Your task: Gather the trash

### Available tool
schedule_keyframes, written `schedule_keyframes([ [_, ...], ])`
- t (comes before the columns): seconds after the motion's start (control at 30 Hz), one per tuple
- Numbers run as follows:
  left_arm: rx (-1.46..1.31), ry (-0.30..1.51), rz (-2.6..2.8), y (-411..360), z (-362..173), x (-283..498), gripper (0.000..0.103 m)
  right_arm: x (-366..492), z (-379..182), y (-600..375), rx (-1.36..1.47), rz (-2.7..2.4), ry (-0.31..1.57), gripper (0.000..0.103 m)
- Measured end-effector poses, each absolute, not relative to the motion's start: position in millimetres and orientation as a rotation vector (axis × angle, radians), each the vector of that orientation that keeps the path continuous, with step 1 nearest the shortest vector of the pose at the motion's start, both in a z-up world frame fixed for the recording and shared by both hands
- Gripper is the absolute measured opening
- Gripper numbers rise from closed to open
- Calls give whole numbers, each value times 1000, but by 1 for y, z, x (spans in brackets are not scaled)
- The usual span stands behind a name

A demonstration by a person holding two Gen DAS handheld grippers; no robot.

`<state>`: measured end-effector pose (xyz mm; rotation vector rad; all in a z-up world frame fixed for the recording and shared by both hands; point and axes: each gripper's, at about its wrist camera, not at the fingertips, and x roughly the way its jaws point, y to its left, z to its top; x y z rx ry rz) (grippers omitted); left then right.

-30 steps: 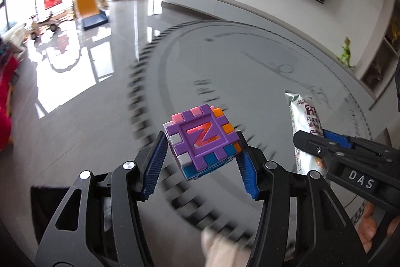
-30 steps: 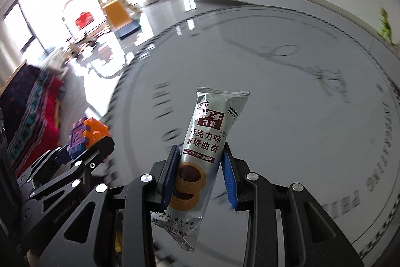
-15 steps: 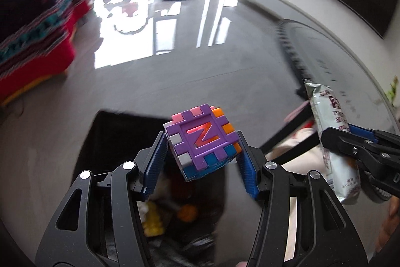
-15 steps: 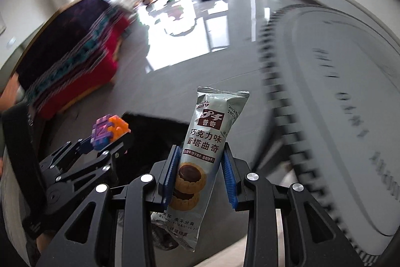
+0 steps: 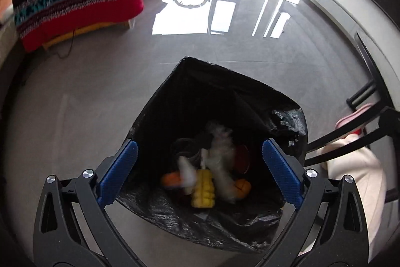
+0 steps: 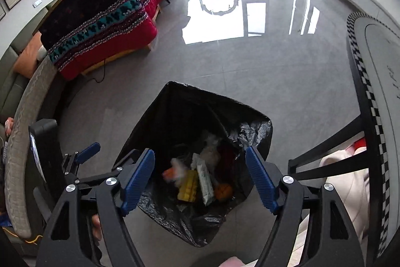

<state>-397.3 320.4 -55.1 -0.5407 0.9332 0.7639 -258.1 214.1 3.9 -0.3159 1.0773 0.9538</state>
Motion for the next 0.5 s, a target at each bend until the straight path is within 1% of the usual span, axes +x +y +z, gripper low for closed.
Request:
schedule_keyframes([
  [0.3, -509, 927, 732, 305, -47, -392, 97, -257, 6, 205, -284, 968, 1080, 78],
  [0.5, -491, 912, 680, 290, -34, -367, 97, -249, 16, 189, -263, 959, 1045, 79],
])
